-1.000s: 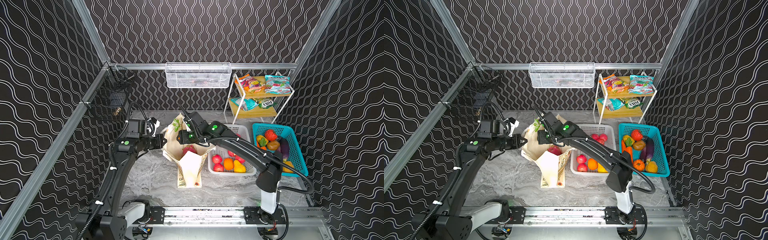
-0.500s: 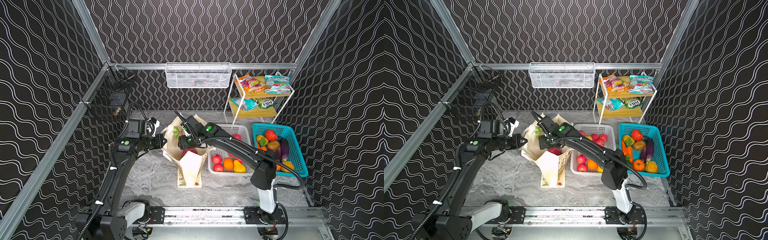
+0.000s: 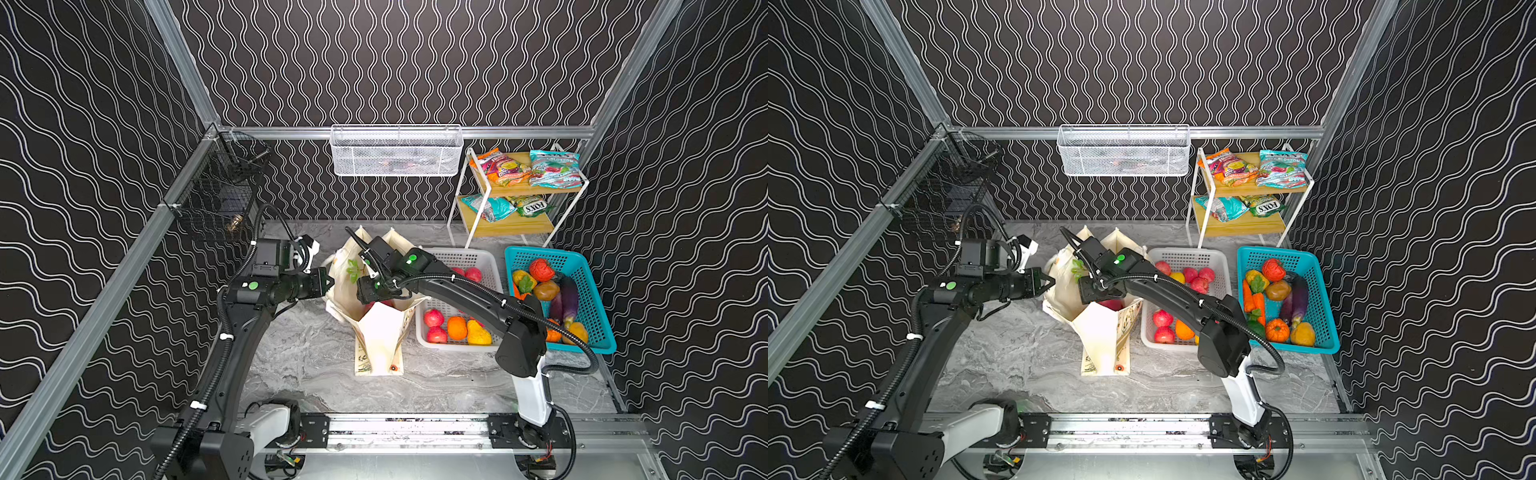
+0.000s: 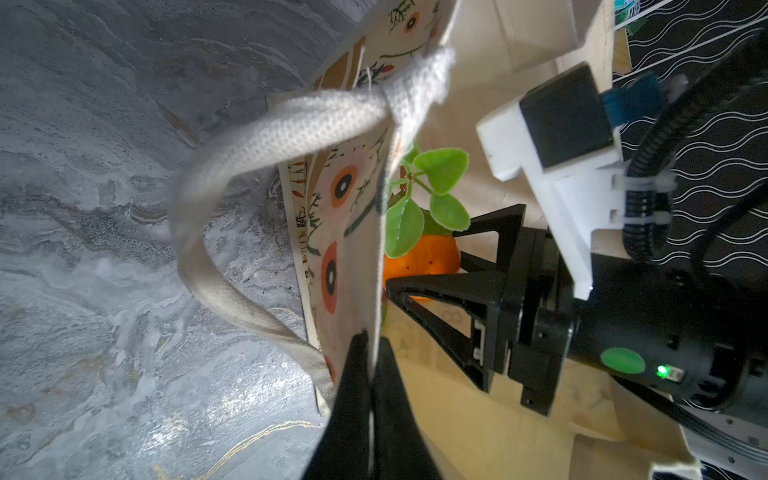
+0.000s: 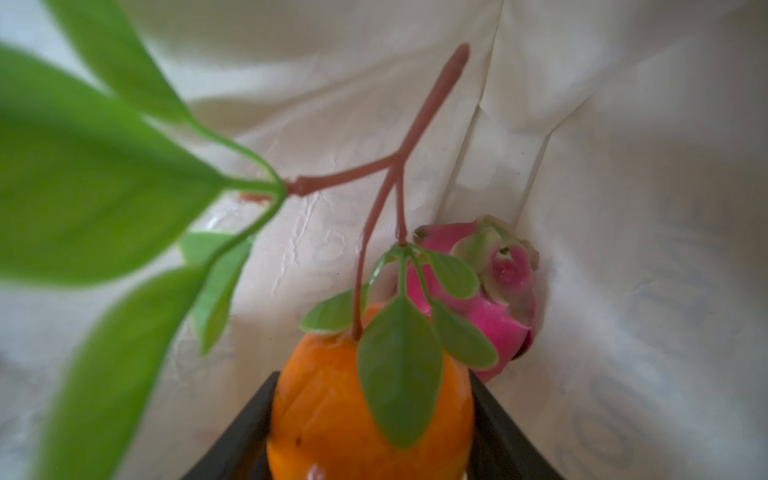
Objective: Place the food into the grocery bag and tie it
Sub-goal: 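Lower the leafy orange into the bag beside the dragon fruit with the right gripper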
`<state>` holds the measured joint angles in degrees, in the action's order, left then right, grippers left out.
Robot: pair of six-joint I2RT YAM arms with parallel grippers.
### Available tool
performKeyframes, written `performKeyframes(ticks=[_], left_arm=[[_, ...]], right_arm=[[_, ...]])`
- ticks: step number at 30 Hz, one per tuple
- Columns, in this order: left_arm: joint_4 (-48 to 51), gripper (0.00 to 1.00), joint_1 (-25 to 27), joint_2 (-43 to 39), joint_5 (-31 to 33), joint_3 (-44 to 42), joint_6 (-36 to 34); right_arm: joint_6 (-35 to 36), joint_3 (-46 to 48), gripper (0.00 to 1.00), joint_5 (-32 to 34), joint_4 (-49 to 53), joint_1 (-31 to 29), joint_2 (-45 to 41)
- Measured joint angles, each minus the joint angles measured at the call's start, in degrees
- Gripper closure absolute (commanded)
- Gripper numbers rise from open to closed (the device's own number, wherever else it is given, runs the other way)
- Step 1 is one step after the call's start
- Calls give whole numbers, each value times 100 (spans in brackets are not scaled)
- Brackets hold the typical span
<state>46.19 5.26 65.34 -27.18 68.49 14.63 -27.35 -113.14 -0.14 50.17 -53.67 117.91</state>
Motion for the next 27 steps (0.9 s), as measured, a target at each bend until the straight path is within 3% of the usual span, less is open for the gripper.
performKeyframes(ticks=[27], left_arm=[[-20, 100, 37, 0, -2, 2, 0]], right_arm=[[103, 212, 36, -553, -651, 199, 719]])
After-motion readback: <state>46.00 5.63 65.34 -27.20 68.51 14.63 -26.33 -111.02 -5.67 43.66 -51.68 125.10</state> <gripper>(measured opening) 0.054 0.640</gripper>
